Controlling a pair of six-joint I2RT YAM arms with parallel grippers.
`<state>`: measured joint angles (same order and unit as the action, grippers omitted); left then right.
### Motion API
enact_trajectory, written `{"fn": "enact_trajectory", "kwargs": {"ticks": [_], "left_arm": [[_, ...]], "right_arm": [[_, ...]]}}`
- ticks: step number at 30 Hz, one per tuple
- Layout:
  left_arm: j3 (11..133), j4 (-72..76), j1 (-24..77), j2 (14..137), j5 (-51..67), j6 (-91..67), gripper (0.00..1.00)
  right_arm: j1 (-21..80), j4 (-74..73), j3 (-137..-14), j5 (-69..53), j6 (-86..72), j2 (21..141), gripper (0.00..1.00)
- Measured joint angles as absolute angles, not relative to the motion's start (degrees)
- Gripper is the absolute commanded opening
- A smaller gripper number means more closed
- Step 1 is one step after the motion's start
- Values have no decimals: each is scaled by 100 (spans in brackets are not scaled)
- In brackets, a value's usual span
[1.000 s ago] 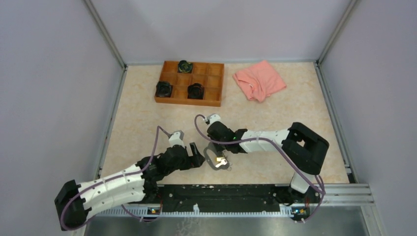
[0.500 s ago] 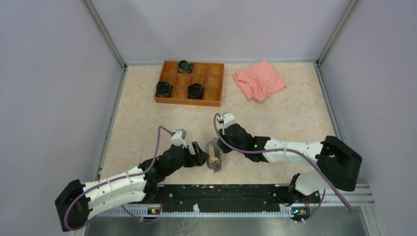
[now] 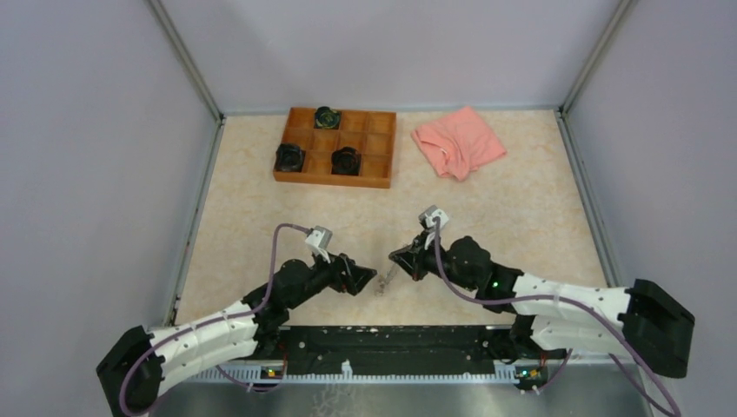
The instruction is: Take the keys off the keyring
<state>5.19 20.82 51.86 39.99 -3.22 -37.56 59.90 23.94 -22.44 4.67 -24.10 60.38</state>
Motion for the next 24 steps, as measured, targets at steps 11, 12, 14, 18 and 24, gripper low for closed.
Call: {"fn": "enact_trajectory", "kwargs": {"ticks": [11,12,14,18,24], "left_arm": [[757,2893,4899,3516,1275,-3076,96],[847,2971,4873,3518,1463,-3035,96],[1048,3170,4838,3555,1874,-2998,96],[1422,3734,4810,3844,2786,-3055,96],[1601,4993,4810,4740,3872,-3605,97]], "right_arm": [[5990,1710,-2659,-899,-1789,4278,0],[5990,1570,-2797,-1048,-1732,4209,0],[5990,1223,-3170,-1422,-1597,4066,0],[5990,685,-3859,-2174,-1396,3892,0],[5990,263,-4451,-3225,-1321,3850,0]]}}
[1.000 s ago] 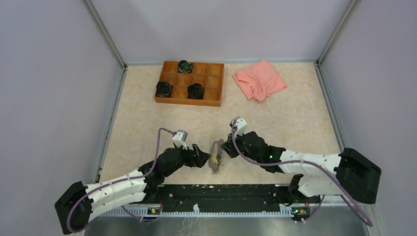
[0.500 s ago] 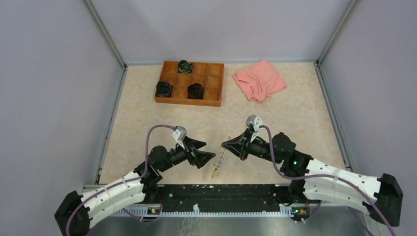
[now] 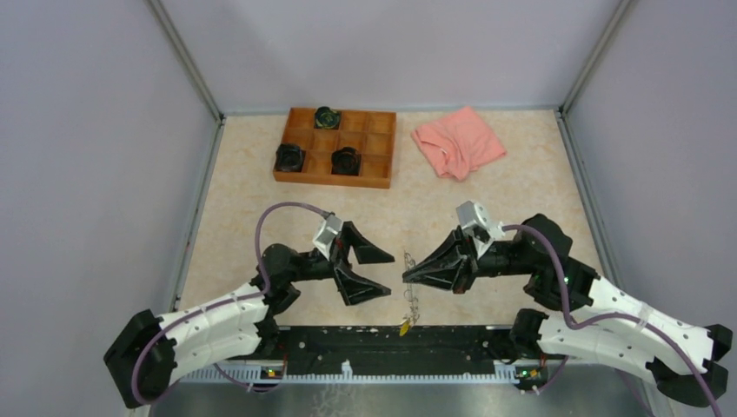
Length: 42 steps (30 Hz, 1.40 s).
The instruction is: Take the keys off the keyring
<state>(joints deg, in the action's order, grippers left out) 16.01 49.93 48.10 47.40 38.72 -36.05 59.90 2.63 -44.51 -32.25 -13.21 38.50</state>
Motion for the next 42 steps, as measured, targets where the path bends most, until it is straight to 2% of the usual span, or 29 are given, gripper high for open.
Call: {"fn": "enact_trajectory", "kwargs": {"ticks": [8,14,34,38,42], "left_arm": [[1955,6368,4932,5682,4823,-4434,98],[2392,6875,5365,5959,5096,-4628,95],[2495,6886,5544,6217,4928,-4508,97],[2541,6995,5601,6329,5024,-4591,92],[2561,7207,5765,6326,5168,-4707,81]], "right_arm": [[5999,178,-4727,-4071,-1459,3852,0],[5999,252,-4829,-4244,-1544,3938,0],[6064,615,-5006,-4598,-1876,3992,0],[6075,600,-5006,-4536,-1855,4029,0],[6093,364,-5048,-4178,-1723,4056,0]]}}
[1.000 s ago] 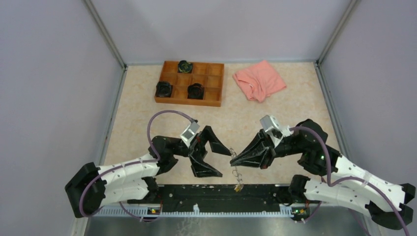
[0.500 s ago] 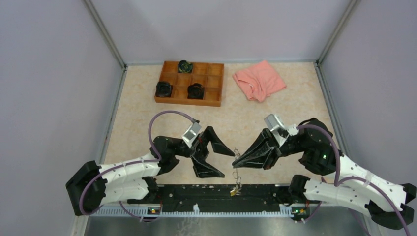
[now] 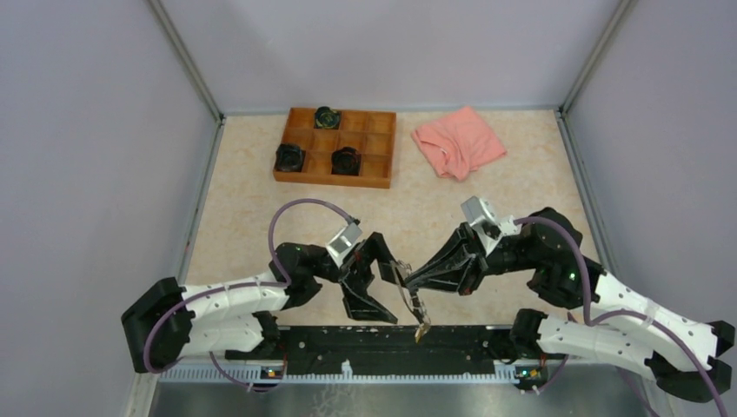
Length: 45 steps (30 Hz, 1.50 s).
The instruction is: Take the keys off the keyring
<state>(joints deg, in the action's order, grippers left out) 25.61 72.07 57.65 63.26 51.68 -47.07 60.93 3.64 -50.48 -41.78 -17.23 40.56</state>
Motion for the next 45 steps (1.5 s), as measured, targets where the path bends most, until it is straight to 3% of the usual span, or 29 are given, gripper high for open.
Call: {"fn": "enact_trajectory", "kwargs": {"ticks": [8,13,16,21,24,25,26,30,33,37,45], "left_arm": [[2561,6997,6093,5870,5011,-4613,45],[2554,6563,6224,5586,4604,-4475,28],[2482,6333,6241,5524,4340,-4449,20],[2429,5756,6259,5474,3933,-4442,16],[2434,5332,6274,5402,3739,-4436,1],[2458,5004,6274,5345,3638,-4399,0],[2493,4698,6267,5293,3546,-4366,0],[3055,2731,6272,4923,2976,-4016,0],[3667,1026,6254,4709,2410,-3673,0],[5022,-1286,6274,4936,1885,-3094,0],[6451,-3804,6270,5913,1363,-2512,0]], "right_arm": [[6101,-137,-5052,-2971,-1520,3570,0],[6101,-113,-4836,-2554,-1566,3179,0],[6101,-56,-4606,-2333,-1660,3009,0],[6101,172,-4270,-2165,-1817,2847,0],[6101,235,-4110,-2056,-1876,2801,0],[6101,226,-4069,-2008,-1898,2770,0],[6101,193,-4025,-1938,-1911,2724,3],[6101,-233,-3824,-1363,-1916,2484,53],[6108,-322,-3638,-941,-2027,2401,75],[6108,-440,-3044,-239,-2121,2377,87],[6110,121,-1975,139,-2213,2379,88]]}}
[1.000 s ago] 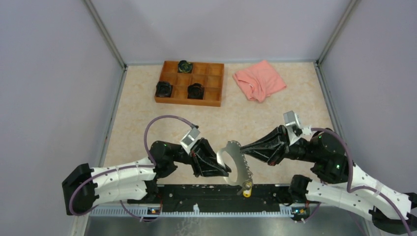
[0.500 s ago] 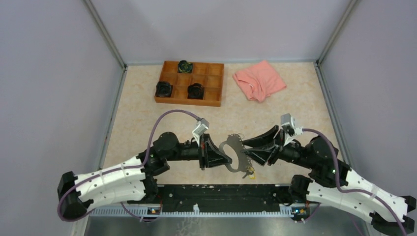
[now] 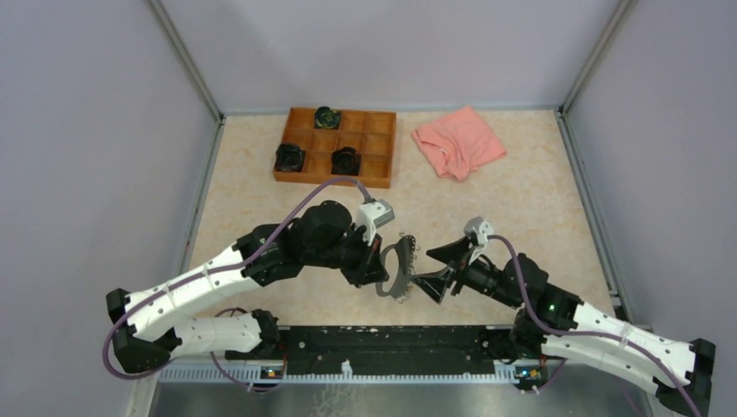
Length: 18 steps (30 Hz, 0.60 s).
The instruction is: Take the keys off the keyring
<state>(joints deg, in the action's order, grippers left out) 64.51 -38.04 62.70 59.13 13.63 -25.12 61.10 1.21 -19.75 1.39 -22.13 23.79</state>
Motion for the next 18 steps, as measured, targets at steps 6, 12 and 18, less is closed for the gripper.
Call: {"fn": "enact_trajectory", "kwargs": {"ticks": [6,12,18], "left_arm": [[6495,-4510,6270,5948,1820,-2209,0],[6493,-4552,6270,5889,2440,-1918,0],[6405,-4552,6272,5872,2904,-1645,0]], "right_arm": [[6110,602,-1826,-154,-2169,2268,90],[6110,836,-1944,-884,-2156,2493,87],[6110,637,-2235,-1411,-2158,2388,87]]}}
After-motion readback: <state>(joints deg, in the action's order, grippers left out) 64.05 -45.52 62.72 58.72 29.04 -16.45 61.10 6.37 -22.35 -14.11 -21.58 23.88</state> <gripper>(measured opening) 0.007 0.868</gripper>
